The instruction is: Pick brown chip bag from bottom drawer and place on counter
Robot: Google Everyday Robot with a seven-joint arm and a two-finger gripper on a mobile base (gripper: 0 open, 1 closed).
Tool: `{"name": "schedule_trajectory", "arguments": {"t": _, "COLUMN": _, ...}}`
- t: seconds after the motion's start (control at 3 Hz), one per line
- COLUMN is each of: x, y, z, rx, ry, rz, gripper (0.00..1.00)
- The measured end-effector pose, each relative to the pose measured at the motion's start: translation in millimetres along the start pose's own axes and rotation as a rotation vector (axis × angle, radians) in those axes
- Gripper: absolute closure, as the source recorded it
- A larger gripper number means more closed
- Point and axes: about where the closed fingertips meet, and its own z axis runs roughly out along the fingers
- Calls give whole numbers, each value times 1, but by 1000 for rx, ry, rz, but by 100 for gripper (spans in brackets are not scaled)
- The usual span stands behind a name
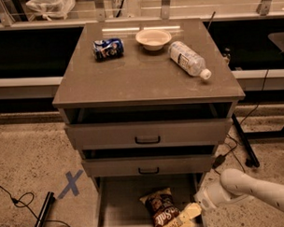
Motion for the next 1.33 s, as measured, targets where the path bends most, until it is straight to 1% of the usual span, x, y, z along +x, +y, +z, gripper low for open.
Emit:
{"name": "schedule_trajectory", "arguments": {"t": 0.33, "x": 1, "y": 0, "z": 5, "rx": -27, "ry": 21, "rz": 4, "gripper": 0}}
{"name": "schedule_trajectory", "arguments": {"t": 0.67, "x": 21, "y": -16, "z": 30, "rx": -45, "ry": 55, "rz": 33, "gripper": 0}}
{"name": "schedule_trajectory", "arguments": {"t": 1.0, "x": 49, "y": -29, "z": 59, "rx": -69, "ry": 61, "rz": 83, "gripper": 0}}
{"name": "schedule_trajectory", "arguments": {"t": 1.33, "x": 65, "y": -35, "z": 79, "rx": -100, "ry": 59, "rz": 109, "gripper": 0}}
